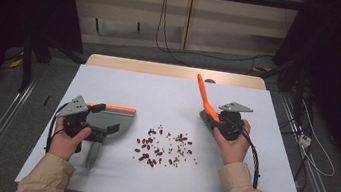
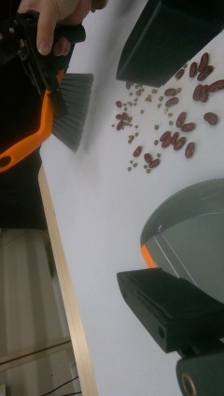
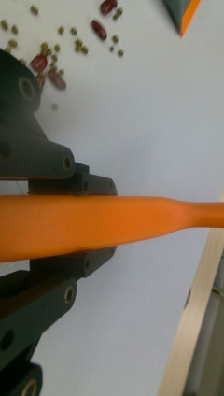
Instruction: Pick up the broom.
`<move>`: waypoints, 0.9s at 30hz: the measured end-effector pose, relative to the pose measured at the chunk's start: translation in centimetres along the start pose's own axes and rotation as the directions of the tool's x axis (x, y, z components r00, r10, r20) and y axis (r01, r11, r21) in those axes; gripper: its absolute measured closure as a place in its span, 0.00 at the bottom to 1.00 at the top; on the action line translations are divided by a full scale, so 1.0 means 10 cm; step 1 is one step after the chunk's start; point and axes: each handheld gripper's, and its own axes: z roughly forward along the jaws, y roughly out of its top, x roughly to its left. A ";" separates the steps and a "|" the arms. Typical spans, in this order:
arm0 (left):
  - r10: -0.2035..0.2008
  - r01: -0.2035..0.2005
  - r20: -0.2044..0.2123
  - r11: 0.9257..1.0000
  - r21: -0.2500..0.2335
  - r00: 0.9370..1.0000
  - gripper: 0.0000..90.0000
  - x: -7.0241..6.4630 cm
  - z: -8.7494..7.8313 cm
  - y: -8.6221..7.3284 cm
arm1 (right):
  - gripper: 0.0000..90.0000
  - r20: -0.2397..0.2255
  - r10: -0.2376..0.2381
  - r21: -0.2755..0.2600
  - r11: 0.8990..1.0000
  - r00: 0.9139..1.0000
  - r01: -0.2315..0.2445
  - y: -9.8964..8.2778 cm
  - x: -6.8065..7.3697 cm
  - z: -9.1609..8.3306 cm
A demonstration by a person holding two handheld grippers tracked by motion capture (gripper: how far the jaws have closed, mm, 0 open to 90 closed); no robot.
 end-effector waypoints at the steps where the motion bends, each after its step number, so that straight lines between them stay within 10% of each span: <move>1: -0.002 0.002 -0.001 1.000 -0.002 1.000 0.05 0.00 0.00 0.00 | 0.79 0.016 -0.015 0.008 1.000 1.000 0.015 -0.01 0.01 -0.02; 13: -0.002 0.002 0.004 1.000 -0.013 1.000 0.05 -0.02 -0.02 0.00 | 0.79 0.019 -0.121 0.048 0.992 0.992 0.120 -0.18 0.31 0.01; 27: -0.009 0.009 0.009 1.000 -0.021 1.000 0.05 -0.02 -0.04 0.00 | 0.78 -0.043 -0.139 0.028 0.990 0.989 0.140 -0.16 0.63 0.02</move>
